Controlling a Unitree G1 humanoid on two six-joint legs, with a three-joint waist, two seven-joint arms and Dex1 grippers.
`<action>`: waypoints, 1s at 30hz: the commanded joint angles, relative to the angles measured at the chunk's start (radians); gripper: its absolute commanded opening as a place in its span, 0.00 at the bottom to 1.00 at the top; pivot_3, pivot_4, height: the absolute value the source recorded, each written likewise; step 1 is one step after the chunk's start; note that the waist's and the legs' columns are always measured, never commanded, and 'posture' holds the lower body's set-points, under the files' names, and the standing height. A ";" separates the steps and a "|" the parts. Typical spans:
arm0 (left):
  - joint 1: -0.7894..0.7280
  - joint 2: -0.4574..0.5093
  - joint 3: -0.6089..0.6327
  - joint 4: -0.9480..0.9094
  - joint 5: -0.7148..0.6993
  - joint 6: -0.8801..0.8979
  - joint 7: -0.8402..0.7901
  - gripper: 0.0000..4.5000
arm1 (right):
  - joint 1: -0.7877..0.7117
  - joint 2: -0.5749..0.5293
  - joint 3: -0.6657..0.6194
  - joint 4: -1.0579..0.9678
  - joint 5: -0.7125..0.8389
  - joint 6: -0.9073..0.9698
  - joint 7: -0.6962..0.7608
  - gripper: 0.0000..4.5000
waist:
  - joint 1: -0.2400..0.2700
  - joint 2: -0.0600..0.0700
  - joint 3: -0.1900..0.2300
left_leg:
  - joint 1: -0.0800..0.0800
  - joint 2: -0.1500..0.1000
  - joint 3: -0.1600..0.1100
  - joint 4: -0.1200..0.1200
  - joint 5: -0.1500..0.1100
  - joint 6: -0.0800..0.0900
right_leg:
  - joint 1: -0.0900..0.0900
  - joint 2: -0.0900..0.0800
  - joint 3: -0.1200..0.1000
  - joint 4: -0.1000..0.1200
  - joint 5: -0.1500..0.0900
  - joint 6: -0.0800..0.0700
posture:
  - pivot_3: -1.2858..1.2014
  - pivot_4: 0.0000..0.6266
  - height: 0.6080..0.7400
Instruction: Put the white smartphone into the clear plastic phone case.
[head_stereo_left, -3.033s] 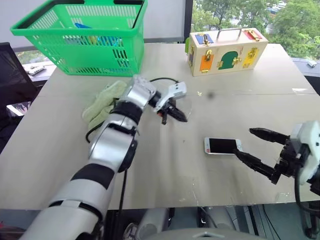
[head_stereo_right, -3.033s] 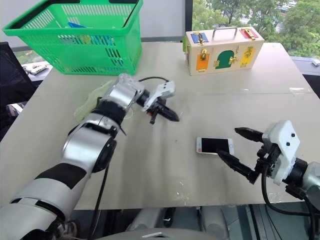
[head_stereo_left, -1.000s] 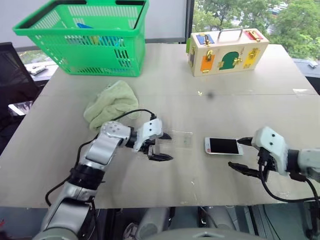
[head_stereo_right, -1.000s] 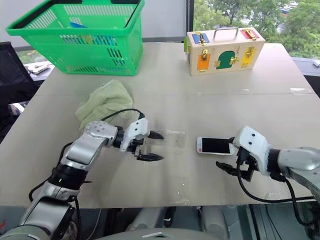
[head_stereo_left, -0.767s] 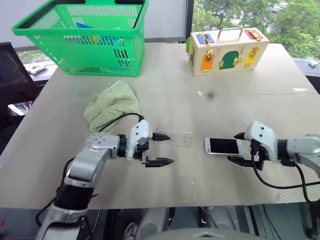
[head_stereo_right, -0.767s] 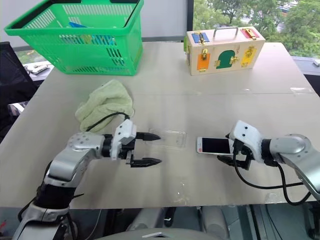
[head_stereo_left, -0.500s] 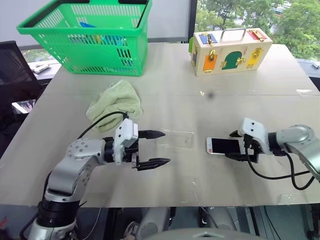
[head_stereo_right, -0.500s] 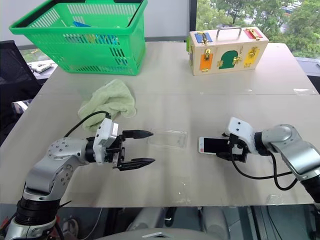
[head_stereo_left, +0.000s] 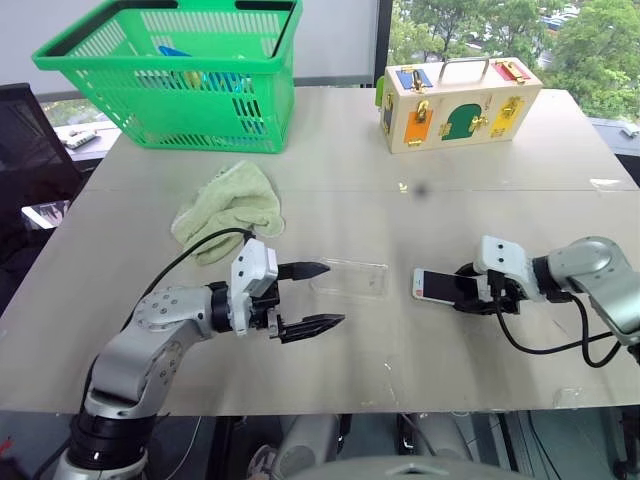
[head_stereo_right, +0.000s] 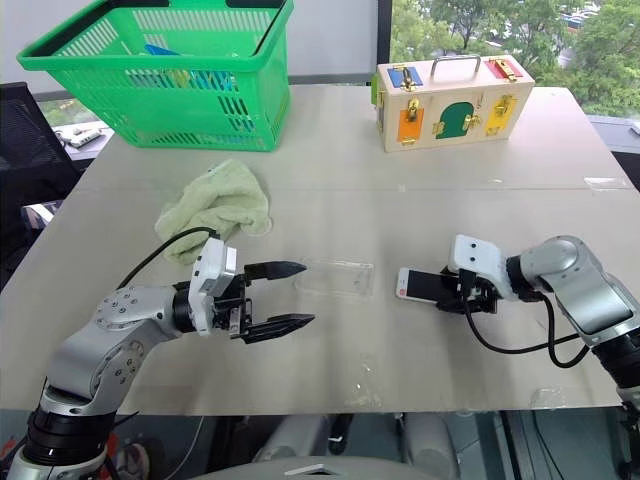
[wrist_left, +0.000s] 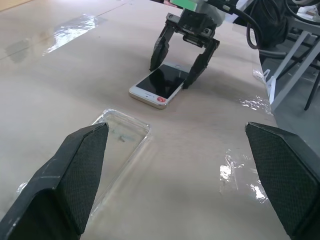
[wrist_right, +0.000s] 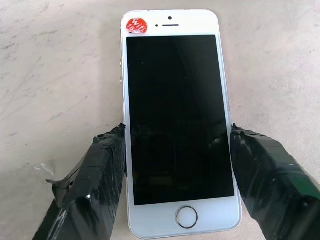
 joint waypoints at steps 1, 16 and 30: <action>-0.012 -0.005 0.024 0.046 0.001 -0.044 0.022 1.00 | 0.005 0.057 -0.092 -0.107 0.091 0.088 -0.042 0.62 | -0.003 0.001 0.000 | 0.000 0.000 0.000 0.000 0.000 0.000 | 0.000 0.000 0.000 0.000 0.000 0.000 | 0.52 0.24 1.00; 0.034 0.038 0.042 0.254 0.086 -0.246 -0.014 1.00 | -0.315 0.239 0.189 -0.232 -0.028 0.360 -0.198 0.62 | -0.003 0.004 0.002 | -0.001 0.000 0.000 -0.007 0.001 -0.001 | -0.005 0.002 0.004 -0.003 0.001 -0.002 | 0.52 0.24 1.00; 0.069 0.064 0.053 0.252 0.103 -0.288 -0.005 1.00 | -0.415 0.366 0.356 -0.195 -0.087 0.510 -0.193 0.62 | -0.003 0.004 0.002 | -0.001 0.000 0.000 -0.008 0.001 -0.002 | -0.007 0.003 0.003 -0.003 0.002 -0.002 | 0.52 0.24 1.00</action>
